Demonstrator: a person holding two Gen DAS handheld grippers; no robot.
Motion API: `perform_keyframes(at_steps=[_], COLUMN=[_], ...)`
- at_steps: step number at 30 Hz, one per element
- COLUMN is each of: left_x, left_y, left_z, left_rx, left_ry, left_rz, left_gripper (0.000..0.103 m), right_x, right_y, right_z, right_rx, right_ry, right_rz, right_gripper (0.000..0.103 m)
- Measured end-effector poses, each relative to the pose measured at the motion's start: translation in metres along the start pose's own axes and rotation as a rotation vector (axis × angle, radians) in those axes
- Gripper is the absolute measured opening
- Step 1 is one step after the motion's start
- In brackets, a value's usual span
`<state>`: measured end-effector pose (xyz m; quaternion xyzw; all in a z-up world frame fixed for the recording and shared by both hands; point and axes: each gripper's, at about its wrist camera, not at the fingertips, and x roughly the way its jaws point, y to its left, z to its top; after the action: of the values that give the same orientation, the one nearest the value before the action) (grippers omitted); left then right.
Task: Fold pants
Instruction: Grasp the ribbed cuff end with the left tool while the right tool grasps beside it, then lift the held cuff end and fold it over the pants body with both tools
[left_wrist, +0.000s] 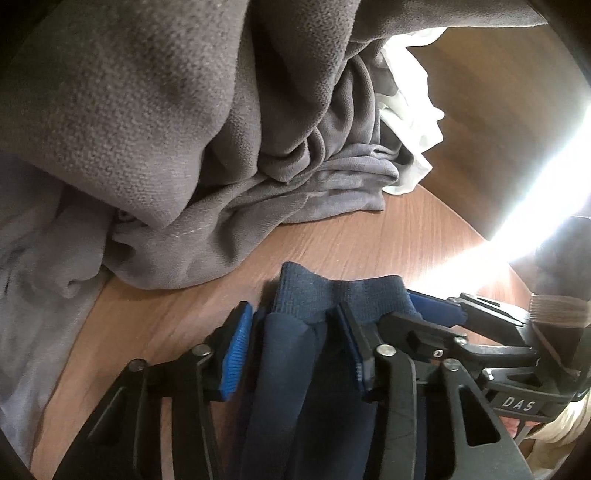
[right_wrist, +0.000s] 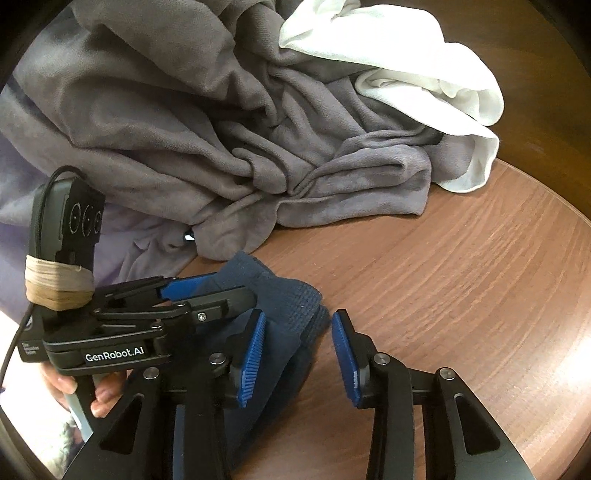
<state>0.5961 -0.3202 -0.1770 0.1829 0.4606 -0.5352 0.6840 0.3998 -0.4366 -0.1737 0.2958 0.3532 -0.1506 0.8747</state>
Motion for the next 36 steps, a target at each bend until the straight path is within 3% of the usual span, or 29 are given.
perform_keyframes(at_steps=[3, 5, 13, 29, 36], left_x=[0.001, 0.0, -0.021, -0.171, -0.224], left_y=[-0.004, -0.006, -0.018, -0.043, -0.049], left_z=[0.003, 0.005, 0.004, -0.023, -0.053], left_rx=[0.006, 0.012, 0.036, 0.061, 0.095], left_ry=[0.008, 0.011, -0.055, -0.337, -0.393], left_rz=[0.012, 0.007, -0.016, -0.081, -0.077], left_gripper=[0.033, 0.027, 0.021, 0.021, 0.021], right_x=[0.002, 0.004, -0.006, -0.116, -0.16], right_y=[0.003, 0.003, 0.011, 0.095, 0.147], right_z=[0.001, 0.001, 0.004, 0.001, -0.022], right_rx=[-0.016, -0.018, -0.062, -0.254, -0.356], right_ry=[0.004, 0.003, -0.034, -0.277, -0.349], right_rz=[0.003, 0.014, 0.013, 0.02, 0.027], right_gripper=[0.032, 0.02, 0.017, 0.017, 0.017])
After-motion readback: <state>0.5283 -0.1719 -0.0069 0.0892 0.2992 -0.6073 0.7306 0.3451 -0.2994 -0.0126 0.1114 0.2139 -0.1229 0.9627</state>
